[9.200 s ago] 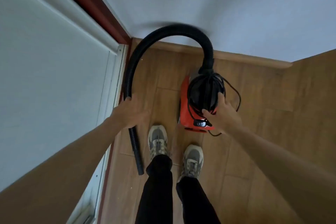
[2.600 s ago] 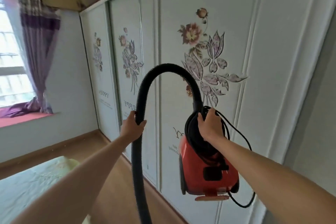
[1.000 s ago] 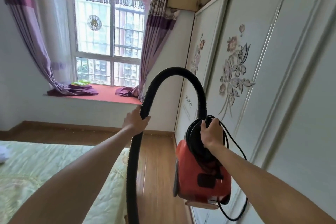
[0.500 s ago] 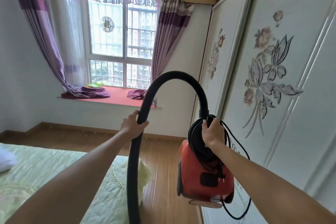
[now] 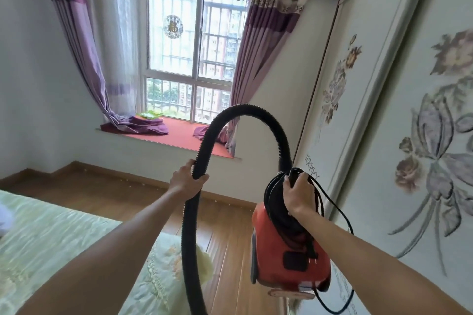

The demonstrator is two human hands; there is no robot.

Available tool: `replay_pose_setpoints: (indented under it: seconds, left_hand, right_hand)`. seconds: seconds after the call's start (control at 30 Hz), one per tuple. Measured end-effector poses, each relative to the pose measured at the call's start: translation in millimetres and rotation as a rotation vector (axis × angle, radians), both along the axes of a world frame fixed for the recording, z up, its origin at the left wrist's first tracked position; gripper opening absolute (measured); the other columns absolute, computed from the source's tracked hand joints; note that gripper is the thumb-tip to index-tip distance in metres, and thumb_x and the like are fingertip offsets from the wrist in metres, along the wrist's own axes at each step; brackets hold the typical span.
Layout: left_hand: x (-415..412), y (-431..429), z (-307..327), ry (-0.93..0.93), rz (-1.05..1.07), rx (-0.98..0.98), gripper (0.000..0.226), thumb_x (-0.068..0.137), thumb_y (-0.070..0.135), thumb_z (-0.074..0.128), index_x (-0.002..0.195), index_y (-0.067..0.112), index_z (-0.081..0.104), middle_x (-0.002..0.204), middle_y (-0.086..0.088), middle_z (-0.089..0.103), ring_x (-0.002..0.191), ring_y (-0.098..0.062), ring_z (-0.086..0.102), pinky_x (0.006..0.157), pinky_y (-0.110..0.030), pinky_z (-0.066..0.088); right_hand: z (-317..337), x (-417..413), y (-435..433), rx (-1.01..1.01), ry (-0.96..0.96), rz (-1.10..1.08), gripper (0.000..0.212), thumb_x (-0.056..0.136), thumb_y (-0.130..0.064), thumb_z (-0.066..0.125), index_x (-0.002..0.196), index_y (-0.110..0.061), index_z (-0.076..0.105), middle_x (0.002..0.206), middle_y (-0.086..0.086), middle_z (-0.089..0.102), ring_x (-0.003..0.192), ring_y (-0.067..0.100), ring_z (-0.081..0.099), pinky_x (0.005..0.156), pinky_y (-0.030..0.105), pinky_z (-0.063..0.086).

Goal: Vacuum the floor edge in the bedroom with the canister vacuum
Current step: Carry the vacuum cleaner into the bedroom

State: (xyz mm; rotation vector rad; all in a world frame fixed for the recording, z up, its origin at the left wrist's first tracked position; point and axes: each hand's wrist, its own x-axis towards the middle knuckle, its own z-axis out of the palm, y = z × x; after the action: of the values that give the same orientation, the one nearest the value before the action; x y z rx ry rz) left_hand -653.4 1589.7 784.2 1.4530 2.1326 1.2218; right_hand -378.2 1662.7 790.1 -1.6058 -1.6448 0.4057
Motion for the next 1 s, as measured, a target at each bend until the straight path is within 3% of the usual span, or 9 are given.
replay_pose_setpoints:
  seconds: [0.27, 0.4, 0.63, 0.8, 1.0]
  left_hand:
    - [-26.2, 87.6, -2.8, 0.018, 0.010, -0.037, 0.050, 0.092, 0.031, 0.069, 0.136, 0.017, 0.050, 0.118, -0.011, 0.067, 0.093, -0.025, 0.064, 0.085, -0.033, 0.052]
    - [-54.0, 144.7, -3.1, 0.050, 0.017, -0.028, 0.048, 0.092, 0.030, 0.069, 0.135, 0.018, 0.052, 0.118, -0.010, 0.068, 0.087, -0.021, 0.060, 0.082, -0.030, 0.051]
    - [-103.7, 262.5, 7.8, 0.050, -0.004, -0.008, 0.045, 0.092, 0.028, 0.069, 0.132, 0.019, 0.051, 0.097, -0.003, 0.062, 0.079, -0.023, 0.063, 0.073, -0.029, 0.049]
    - [-123.5, 337.0, 9.7, 0.051, -0.046, 0.001, 0.042, 0.090, 0.027, 0.070, 0.128, 0.021, 0.051, 0.093, -0.003, 0.065, 0.072, -0.021, 0.065, 0.071, -0.033, 0.054]
    - [-133.4, 409.0, 9.8, 0.058, -0.066, 0.034, 0.043, 0.090, 0.025, 0.071, 0.128, 0.019, 0.053, 0.094, -0.003, 0.064, 0.067, -0.016, 0.061, 0.067, -0.029, 0.049]
  right_hand:
    - [-5.7, -29.3, 97.3, -0.016, 0.028, 0.025, 0.040, 0.100, -0.039, 0.051, 0.116, -0.002, 0.045, 0.105, 0.018, 0.061, 0.091, 0.039, 0.065, 0.066, 0.055, 0.059]
    - [-8.1, -49.6, 153.9, -0.031, 0.031, 0.029, 0.035, 0.101, -0.037, 0.051, 0.110, -0.004, 0.044, 0.097, 0.015, 0.058, 0.083, 0.037, 0.065, 0.059, 0.054, 0.060]
    - [-9.7, -90.6, 269.2, -0.002, 0.012, -0.008, 0.033, 0.099, -0.037, 0.053, 0.104, -0.006, 0.044, 0.100, 0.018, 0.062, 0.084, 0.038, 0.067, 0.063, 0.055, 0.059]
    - [-4.4, -107.9, 334.6, 0.000, 0.026, -0.049, 0.034, 0.099, -0.040, 0.051, 0.106, -0.008, 0.042, 0.101, 0.018, 0.062, 0.082, 0.039, 0.066, 0.063, 0.055, 0.059]
    - [-1.8, -115.2, 401.3, 0.001, 0.018, -0.063, 0.034, 0.098, -0.039, 0.053, 0.106, -0.007, 0.044, 0.101, 0.018, 0.063, 0.084, 0.038, 0.067, 0.064, 0.055, 0.059]
